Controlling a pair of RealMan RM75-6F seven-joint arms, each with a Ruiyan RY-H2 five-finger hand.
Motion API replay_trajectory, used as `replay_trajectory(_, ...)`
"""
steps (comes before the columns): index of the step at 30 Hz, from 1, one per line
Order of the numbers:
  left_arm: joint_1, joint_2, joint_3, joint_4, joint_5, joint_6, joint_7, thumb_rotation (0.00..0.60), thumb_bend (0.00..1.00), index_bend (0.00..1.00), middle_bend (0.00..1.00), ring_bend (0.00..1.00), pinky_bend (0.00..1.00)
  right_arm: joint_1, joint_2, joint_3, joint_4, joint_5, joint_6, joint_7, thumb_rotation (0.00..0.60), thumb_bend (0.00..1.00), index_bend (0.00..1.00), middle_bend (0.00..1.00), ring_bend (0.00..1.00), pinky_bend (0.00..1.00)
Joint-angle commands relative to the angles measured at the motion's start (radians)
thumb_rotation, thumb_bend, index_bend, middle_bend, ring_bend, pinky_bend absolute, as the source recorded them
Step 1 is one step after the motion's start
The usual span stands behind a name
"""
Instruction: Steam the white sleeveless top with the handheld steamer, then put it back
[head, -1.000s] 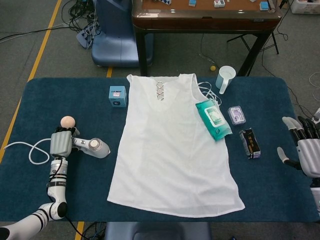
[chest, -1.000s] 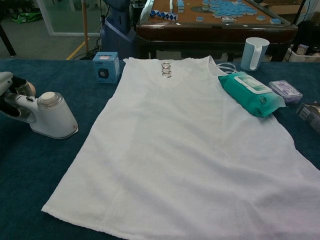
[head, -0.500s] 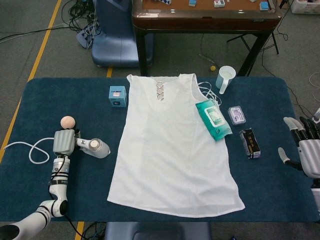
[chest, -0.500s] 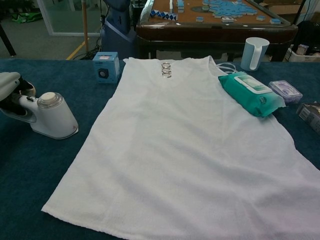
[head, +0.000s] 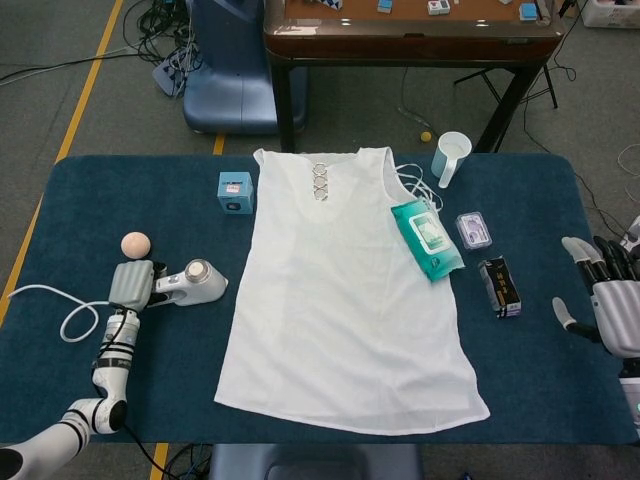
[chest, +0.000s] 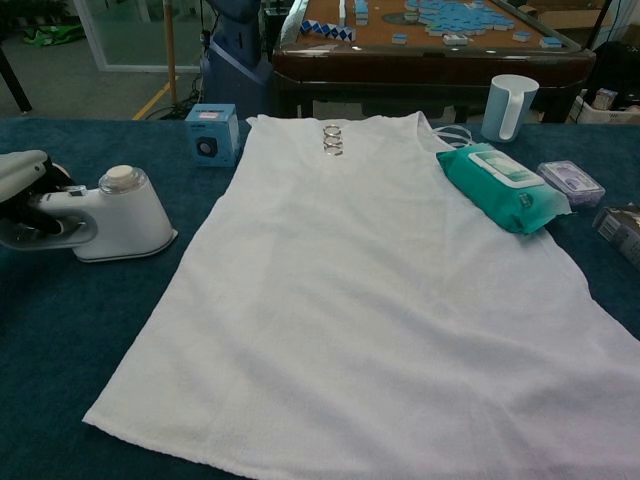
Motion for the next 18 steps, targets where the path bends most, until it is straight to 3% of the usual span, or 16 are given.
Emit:
replay_trajectory(1, 0.005, 0.054, -0.018, -0.074, -0.023, -0.042, -0.045, 0.6, 0.24, 0.77, 0.85, 0.73, 0.76, 0.006, 0.006, -0.007, -0.007, -0.008, -0.017, 0.004, 0.6, 0.38, 0.0, 0.13, 0.02, 0.0)
replay_trajectory(7, 0.019, 0.132, -0.029, -0.203, -0.034, -0.058, -0.078, 0.6, 0.24, 0.77, 0.85, 0.73, 0.76, 0.026, 0.006, -0.031, -0.02, -0.043, -0.064, 0.006, 0.6, 0.38, 0.0, 0.13, 0.02, 0.0)
replay_trajectory(18, 0.042, 0.217, -0.01, -0.436, 0.024, 0.034, -0.038, 0.6, 0.24, 0.77, 0.84, 0.72, 0.76, 0.093, -0.037, -0.11, -0.017, -0.152, -0.213, 0.052, 0.6, 0.39, 0.0, 0.13, 0.02, 0.0)
